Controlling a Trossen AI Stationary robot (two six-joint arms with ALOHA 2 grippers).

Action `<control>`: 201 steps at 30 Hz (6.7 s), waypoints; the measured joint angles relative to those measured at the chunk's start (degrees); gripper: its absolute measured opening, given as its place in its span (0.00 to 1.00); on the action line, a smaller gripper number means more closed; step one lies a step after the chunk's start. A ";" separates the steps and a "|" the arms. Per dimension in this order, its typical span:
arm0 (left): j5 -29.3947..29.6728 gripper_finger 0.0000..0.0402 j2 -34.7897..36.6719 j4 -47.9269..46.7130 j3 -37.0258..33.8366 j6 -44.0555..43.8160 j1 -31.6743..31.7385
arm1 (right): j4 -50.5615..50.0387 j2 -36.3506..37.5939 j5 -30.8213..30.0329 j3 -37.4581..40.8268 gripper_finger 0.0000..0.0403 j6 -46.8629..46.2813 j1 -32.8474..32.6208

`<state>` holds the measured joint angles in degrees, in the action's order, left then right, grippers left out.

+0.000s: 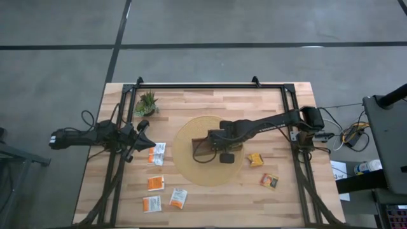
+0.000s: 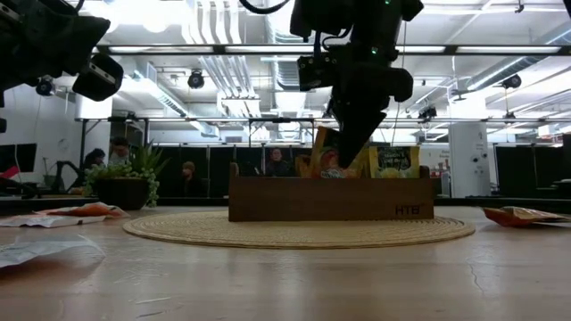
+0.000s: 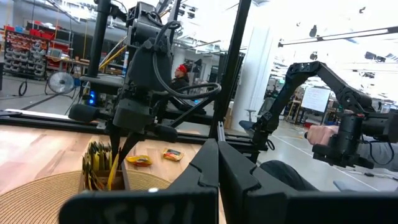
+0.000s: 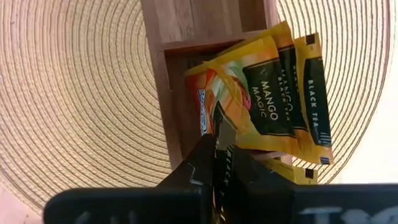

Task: Pick & Place Tea
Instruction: Put the bottom yellow tea bag into the middle of the wooden organizer, then put the top orange tea bag into the middle of the wooden organizer

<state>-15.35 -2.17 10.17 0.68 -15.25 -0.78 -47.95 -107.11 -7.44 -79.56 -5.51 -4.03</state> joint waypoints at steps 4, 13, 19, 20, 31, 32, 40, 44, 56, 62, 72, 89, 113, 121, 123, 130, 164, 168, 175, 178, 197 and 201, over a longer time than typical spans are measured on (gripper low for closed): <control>0.00 0.00 0.00 0.00 0.00 0.02 0.01 | 1.72 0.00 0.03 0.86 0.02 -0.11 -0.02; -0.01 0.00 -0.01 0.01 0.01 0.01 0.01 | 2.78 0.00 0.22 1.16 0.02 -0.06 -0.02; -0.01 0.00 0.00 0.01 0.00 0.01 0.01 | 3.85 0.00 0.50 1.77 0.02 -0.06 -0.02; -0.02 0.00 0.00 0.00 0.01 0.02 0.02 | 3.86 0.00 0.50 1.84 0.02 -0.06 -0.02; 0.00 0.00 0.00 0.00 -0.01 0.02 0.02 | 5.72 0.00 1.50 3.52 0.02 -0.37 -0.03; -0.01 0.00 0.00 0.01 -0.01 0.00 0.00 | 5.76 0.00 1.51 3.64 0.02 -0.38 -0.06; 0.00 0.00 -0.02 0.00 -0.01 0.00 0.00 | 6.76 0.00 1.51 3.79 0.02 -0.34 -0.09; 0.00 0.00 -0.02 0.02 0.00 0.02 0.02 | 6.60 0.00 1.51 3.81 0.02 -0.30 -0.07; -0.01 0.00 -0.01 0.02 0.00 0.01 0.00 | 5.94 0.04 0.49 2.49 0.33 -0.27 -0.33; 0.00 0.00 0.00 0.00 0.01 0.00 0.00 | 0.57 0.38 0.39 0.07 0.44 -2.97 -1.87; -0.01 0.00 -0.01 -0.01 0.00 0.00 0.00 | -10.44 2.07 0.39 -4.13 0.45 -12.06 -6.35; -0.01 0.00 0.00 0.02 -0.01 0.01 0.02 | -9.80 5.54 -10.72 -4.40 0.39 -32.90 -23.91; -0.01 0.00 -0.02 0.00 -0.01 0.01 0.01 | -29.14 5.12 -27.75 -2.43 0.27 -59.45 -36.89; -0.02 0.00 0.00 0.00 -0.01 0.00 0.02 | -33.19 7.01 -31.41 1.64 0.24 -62.45 -37.30; -0.02 0.00 -0.01 0.01 0.00 0.02 0.01 | -33.43 8.27 -32.49 3.47 0.24 -64.06 -37.41; -0.01 0.00 -0.01 0.00 0.00 0.02 0.02 | -33.87 17.36 -49.04 11.93 0.22 -79.50 -41.74; -0.01 0.00 -0.02 0.02 -0.01 0.02 0.00 | 4.08 26.68 -26.53 32.98 0.31 -62.76 -43.69; 0.00 0.00 0.00 0.02 -0.01 0.01 0.02 | 4.02 24.00 -26.57 32.73 0.32 -57.28 -43.69; 0.00 0.00 0.00 0.01 -0.01 0.02 0.02 | 3.72 20.37 -26.56 32.73 0.30 -56.38 -43.68; -0.01 0.00 0.00 0.02 -0.01 0.01 0.01 | 2.81 19.54 -26.56 32.73 0.29 -56.96 -43.67; -0.02 0.00 -0.01 0.05 -0.01 0.00 0.02 | 0.69 18.86 -25.10 34.98 0.31 -69.46 -43.69; -0.01 0.00 -0.02 0.06 -0.01 0.02 0.00 | 0.47 18.86 -24.87 35.00 0.35 -72.60 -43.69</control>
<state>-15.36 -2.19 10.23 0.67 -15.22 -0.78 -47.48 -88.25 -32.32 -44.56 -78.11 -47.72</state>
